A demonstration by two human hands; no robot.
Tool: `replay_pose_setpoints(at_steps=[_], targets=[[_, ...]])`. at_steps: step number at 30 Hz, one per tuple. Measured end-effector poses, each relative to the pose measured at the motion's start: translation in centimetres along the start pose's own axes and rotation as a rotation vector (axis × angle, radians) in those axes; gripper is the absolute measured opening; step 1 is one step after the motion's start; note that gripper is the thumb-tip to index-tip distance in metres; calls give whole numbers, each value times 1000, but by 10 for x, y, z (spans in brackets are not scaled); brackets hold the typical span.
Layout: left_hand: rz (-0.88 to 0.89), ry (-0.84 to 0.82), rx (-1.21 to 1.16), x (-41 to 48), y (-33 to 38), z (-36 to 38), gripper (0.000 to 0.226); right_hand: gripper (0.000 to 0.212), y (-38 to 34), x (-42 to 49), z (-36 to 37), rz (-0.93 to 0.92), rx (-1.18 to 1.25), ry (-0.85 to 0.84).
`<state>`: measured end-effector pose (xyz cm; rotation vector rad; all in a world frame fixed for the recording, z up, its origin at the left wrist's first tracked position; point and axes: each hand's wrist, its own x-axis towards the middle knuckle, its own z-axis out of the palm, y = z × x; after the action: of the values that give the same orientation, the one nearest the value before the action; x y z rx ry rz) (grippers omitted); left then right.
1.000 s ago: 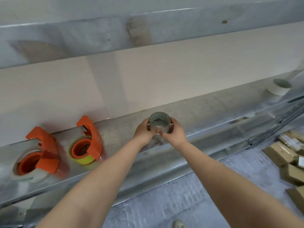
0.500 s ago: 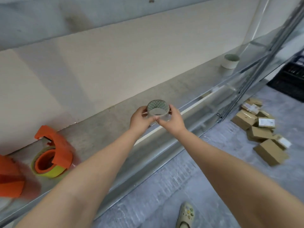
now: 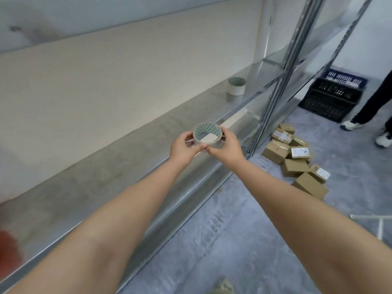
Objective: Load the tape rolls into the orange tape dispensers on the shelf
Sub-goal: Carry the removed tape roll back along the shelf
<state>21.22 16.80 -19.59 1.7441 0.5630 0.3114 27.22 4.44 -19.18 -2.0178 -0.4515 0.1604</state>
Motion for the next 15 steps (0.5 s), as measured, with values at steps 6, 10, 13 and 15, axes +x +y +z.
replay_pose_setpoints(at_steps=[6,10,13,15], targets=[[6,-47,-40,12,22,63,56,63,20,23,-59,-23,-15,14],[11,-61,-50,22,34,91,50,66,36,38,-83,6,-1,34],[12,-52,-38,38,45,106,51,64,41,56,-97,-5,-18,34],[18,-40,-34,49,52,115,51,63,42,72,-107,2,-25,31]])
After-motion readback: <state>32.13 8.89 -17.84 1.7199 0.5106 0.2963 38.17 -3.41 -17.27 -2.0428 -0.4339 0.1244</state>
